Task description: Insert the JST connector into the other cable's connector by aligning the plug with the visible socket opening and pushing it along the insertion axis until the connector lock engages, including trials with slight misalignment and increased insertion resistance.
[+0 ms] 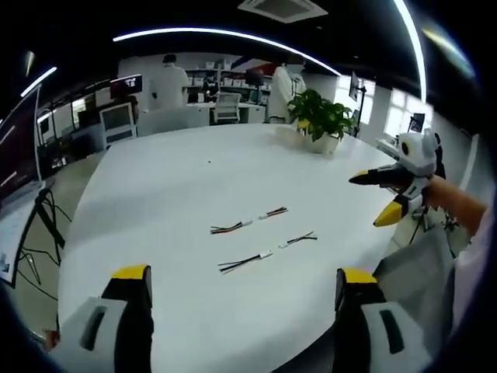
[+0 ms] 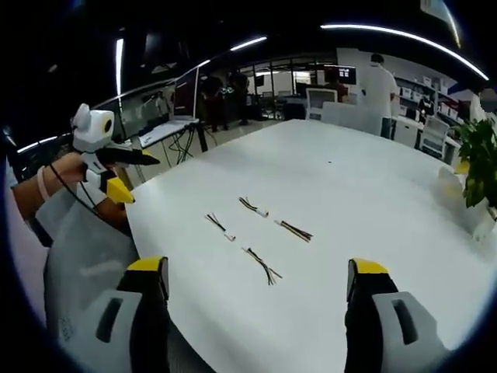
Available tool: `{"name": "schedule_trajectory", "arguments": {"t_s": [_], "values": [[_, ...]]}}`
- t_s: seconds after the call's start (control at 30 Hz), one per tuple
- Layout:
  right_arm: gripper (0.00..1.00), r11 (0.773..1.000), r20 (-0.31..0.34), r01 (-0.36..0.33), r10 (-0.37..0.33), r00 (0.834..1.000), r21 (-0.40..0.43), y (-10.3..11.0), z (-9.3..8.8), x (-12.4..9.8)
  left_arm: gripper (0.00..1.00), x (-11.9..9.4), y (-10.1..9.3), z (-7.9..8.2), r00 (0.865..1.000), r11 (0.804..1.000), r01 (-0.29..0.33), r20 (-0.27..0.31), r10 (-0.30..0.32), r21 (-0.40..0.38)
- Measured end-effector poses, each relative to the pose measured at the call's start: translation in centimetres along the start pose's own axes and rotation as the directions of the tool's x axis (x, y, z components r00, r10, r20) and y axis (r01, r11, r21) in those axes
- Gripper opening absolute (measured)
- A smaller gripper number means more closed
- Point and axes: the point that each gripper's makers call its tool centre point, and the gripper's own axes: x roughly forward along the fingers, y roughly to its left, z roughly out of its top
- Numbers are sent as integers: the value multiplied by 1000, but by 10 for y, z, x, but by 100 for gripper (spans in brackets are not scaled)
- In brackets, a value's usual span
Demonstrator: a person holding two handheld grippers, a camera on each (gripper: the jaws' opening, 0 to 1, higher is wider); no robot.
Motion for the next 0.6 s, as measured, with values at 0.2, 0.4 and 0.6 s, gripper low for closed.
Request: {"name": "schedule_trajectory", "arguments": {"t_s": [0.2, 0.4, 0.6], "values": [[92, 1000, 9, -5, 5, 1000, -13, -2, 6, 2, 95, 3, -1, 4, 1000, 1000, 4, 0, -4, 23], [91, 1000, 12, -5, 5, 1000, -15, -5, 10, 4, 94, 7, 0, 10, 1000, 1000, 6, 7, -6, 30], [90, 1000, 8, -11, 11, 1000, -26, -7, 12, 8, 94, 12, -1, 10, 1000, 999, 11, -6, -10, 39]]}}
